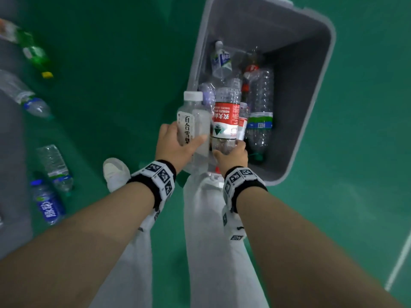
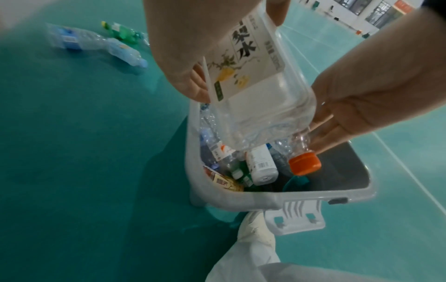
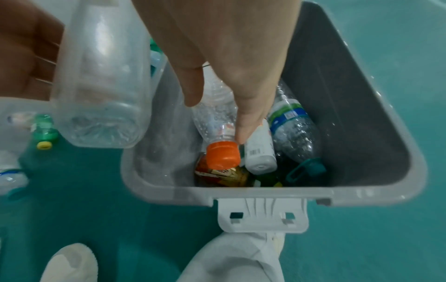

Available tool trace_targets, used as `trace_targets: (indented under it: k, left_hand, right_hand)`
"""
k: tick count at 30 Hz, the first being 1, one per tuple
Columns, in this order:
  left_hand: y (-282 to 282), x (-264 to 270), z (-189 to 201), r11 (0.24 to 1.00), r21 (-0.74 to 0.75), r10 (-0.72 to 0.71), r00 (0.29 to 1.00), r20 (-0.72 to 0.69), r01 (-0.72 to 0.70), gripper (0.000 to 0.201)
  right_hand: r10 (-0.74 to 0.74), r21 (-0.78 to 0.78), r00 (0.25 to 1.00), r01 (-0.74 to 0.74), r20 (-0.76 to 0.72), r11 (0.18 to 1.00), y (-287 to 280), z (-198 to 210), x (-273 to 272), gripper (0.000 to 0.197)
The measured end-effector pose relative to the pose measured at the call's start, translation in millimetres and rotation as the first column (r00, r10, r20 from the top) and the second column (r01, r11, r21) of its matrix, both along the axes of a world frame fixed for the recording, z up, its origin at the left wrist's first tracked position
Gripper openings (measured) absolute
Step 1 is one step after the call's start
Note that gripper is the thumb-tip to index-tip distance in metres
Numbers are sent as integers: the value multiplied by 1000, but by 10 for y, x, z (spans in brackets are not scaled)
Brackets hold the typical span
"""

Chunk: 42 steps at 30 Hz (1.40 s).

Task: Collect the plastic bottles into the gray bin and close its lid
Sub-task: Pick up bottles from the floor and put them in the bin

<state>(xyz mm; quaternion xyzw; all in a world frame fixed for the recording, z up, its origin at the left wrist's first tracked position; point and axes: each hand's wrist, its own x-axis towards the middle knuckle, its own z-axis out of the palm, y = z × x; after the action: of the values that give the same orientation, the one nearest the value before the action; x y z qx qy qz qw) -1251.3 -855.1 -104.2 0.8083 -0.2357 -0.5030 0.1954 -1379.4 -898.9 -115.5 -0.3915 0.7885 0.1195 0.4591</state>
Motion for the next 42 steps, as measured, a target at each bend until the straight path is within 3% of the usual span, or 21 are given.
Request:
trace_targets:
  k: [4, 9, 17, 23, 31, 37, 42]
  left_hand:
    - [-229, -292, -205, 996, 63, -70, 997, 14, 69, 51]
    - [-466, -530, -586, 957, 242, -183, 980, 75, 160, 85]
    - [-694, -629, -1114, 908, 409, -136, 988, 75, 94, 78]
    - [-695, -700, -1376, 861, 493, -153, 988, 21, 123, 75]
    - [-659, -594, -1411, 867, 439, -265, 964, 4, 236, 38]
    - [-584, -569, -1131, 912, 355, -218, 976, -1, 205, 29]
    - [-425, -368, -844, 961, 265, -84, 996, -15, 85, 23]
  right_hand:
    - [-91, 66, 996, 91, -8, 994, -25, -214, -286, 65]
    - [-84, 100, 996, 82, 22, 992, -150, -526, -463, 63]
    - [23, 150, 999, -26, 22, 988, -351, -916, -440, 67]
    - [37, 201, 999, -33, -18, 979, -356, -1085, -461, 69]
    - [145, 184, 989, -146, 17, 972, -361, -1144, -435, 43]
    - [210, 162, 977, -205, -16, 965, -382, -943, -304, 41]
    - [288, 120, 957, -289, 20, 950, -342, -639, 1, 40]
